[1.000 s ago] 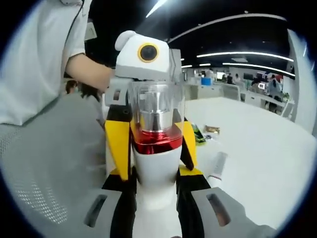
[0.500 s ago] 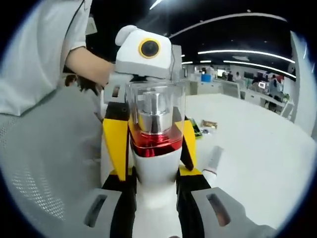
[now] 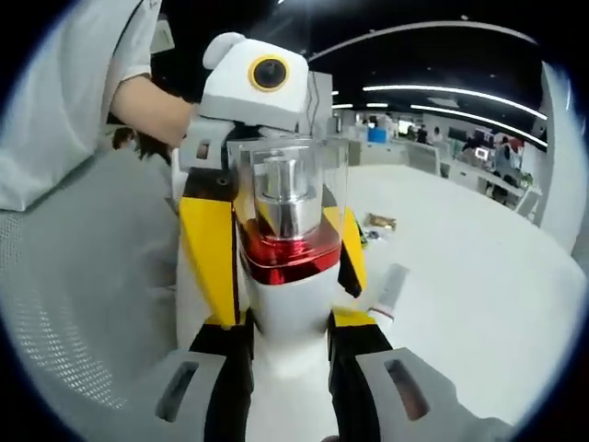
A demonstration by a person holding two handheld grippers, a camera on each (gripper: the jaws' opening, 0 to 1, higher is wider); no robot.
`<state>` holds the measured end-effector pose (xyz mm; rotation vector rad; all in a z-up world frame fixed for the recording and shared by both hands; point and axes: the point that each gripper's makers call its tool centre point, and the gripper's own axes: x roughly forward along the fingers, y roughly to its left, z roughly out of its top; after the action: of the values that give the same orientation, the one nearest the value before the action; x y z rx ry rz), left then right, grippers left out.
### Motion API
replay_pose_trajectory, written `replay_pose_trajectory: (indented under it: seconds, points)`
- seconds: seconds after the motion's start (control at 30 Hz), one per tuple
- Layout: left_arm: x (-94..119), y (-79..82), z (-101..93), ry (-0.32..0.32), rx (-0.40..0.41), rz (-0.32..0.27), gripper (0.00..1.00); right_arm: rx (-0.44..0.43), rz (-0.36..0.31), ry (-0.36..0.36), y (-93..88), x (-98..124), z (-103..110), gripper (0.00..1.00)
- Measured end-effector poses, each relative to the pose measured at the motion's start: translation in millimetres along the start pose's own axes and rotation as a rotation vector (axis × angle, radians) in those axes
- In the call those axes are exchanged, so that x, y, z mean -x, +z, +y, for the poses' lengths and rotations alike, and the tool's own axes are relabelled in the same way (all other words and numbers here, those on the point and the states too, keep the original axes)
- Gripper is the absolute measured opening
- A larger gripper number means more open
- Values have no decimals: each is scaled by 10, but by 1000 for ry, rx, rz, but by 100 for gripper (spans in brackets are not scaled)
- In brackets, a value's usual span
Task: Arrange the skincare products in the storage area until every visible bottle or jar stands upright without overlapping.
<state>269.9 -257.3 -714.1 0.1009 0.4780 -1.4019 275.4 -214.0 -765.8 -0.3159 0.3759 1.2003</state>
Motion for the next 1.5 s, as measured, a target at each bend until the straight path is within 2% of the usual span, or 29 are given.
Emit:
replay_pose_trajectory:
  seconds: [0.1,0.43,0.97,1.3,1.5]
  points:
    - [5,13,40,19,-38,4,29,-1,-5,-4,2,-21,-41,30]
    - [-66,83,275,20,-43,-13,29,-11,-17,-16,3,-43,-277,30]
    - [-179,195,620,-9,-83,-7,28,-23,-33,-44,46,-105,-630,29]
    - [-211,236,783,-14,-95,-4,28,-32,-44,-64,45,-154,-835,30]
    - [-236,281,808,-14,-103,1,28,-37,-52,-69,48,-161,-906,29]
